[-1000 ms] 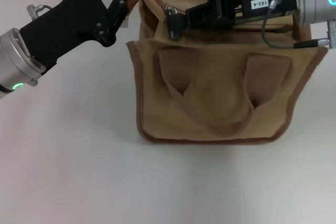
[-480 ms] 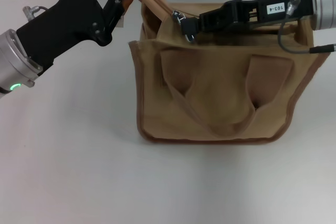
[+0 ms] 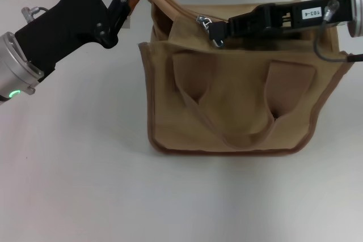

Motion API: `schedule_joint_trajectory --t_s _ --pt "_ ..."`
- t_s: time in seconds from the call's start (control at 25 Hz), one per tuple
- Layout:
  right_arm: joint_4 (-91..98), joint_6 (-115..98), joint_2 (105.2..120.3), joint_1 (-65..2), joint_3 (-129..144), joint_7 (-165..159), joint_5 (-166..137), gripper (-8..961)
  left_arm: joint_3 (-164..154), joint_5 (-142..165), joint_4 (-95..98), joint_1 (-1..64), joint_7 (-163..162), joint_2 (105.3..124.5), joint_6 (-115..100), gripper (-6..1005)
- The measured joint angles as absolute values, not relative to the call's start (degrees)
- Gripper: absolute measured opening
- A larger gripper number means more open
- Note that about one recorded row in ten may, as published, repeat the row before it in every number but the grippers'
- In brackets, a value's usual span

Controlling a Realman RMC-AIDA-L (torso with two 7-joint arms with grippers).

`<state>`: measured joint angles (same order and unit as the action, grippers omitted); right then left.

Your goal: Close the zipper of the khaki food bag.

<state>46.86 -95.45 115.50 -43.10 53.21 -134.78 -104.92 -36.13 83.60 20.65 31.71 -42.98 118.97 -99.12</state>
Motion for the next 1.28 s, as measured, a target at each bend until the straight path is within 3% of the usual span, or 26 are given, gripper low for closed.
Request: schedule_joint_trajectory --t_s 0.8,1.28 --pt "47.55 -102.73 112.82 -36.89 45.26 -130.87 -105.41 7 -36.12 82.68 20.24 30.39 -42.98 118.87 -96.72 15" --pt "47.09 -106.5 110.07 -31.98 41.26 -127.72 -105.53 7 -36.12 81.82 19.83 30.03 -42.98 118.98 -95.3 15"
